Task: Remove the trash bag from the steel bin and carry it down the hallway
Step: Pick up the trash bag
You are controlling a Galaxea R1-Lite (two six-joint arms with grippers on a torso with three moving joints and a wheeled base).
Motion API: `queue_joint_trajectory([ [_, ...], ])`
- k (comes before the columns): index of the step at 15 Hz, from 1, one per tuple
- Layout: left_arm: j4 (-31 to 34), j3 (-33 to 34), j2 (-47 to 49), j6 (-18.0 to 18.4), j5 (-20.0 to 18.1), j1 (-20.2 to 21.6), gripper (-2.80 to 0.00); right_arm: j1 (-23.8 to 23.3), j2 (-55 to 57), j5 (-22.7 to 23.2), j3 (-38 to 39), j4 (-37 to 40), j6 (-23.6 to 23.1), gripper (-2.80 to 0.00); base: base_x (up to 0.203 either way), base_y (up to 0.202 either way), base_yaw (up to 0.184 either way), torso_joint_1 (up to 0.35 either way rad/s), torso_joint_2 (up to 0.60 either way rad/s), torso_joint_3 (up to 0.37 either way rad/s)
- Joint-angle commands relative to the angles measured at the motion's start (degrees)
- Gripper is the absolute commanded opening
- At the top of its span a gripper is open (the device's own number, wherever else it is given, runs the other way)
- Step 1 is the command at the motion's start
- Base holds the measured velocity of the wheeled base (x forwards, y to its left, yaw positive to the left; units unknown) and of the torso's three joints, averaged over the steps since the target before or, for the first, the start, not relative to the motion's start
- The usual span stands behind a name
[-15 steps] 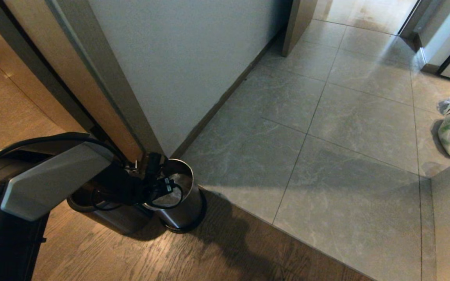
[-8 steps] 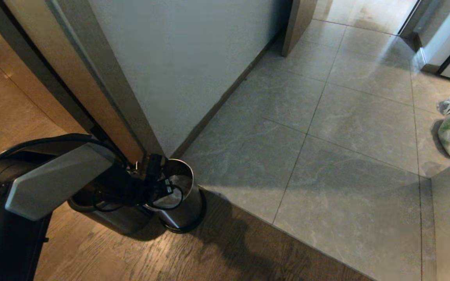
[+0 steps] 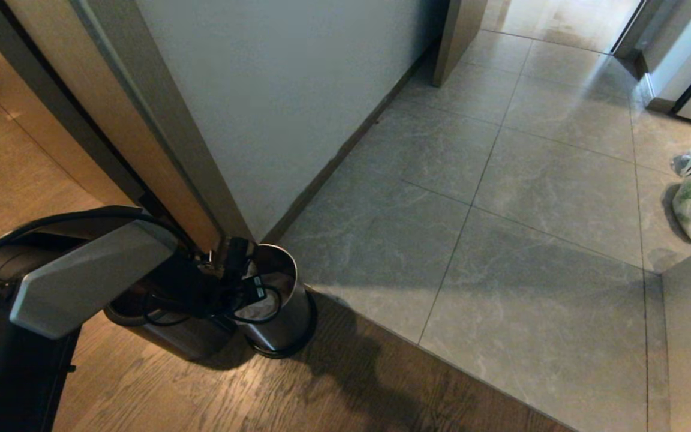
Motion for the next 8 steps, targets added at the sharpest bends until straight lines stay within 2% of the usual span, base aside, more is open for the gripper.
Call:
queue_joint_trajectory([
  [1, -0.14, 0.01, 0.01, -0.15, 0.26, 0.05, -2.80, 0.00, -0.04, 0.00, 0.09, -0.01, 0.04, -2.80, 0.000, 0.000, 0.000, 0.000, 0.00, 0.000],
  [5, -0.14, 0.19, -1.55, -0.09, 0.82, -0.04, -2.80, 0.00, -0.04, 0.00, 0.09, -0.01, 0.04, -2.80, 0.000, 0.000, 0.000, 0.000, 0.00, 0.000],
  [8, 0.04, 0.17, -6.99, 0.50, 1.61, -0.59, -2.80, 0.00, -0.04, 0.00, 0.09, -0.01, 0.04, -2.80, 0.000, 0.000, 0.000, 0.000, 0.00, 0.000],
])
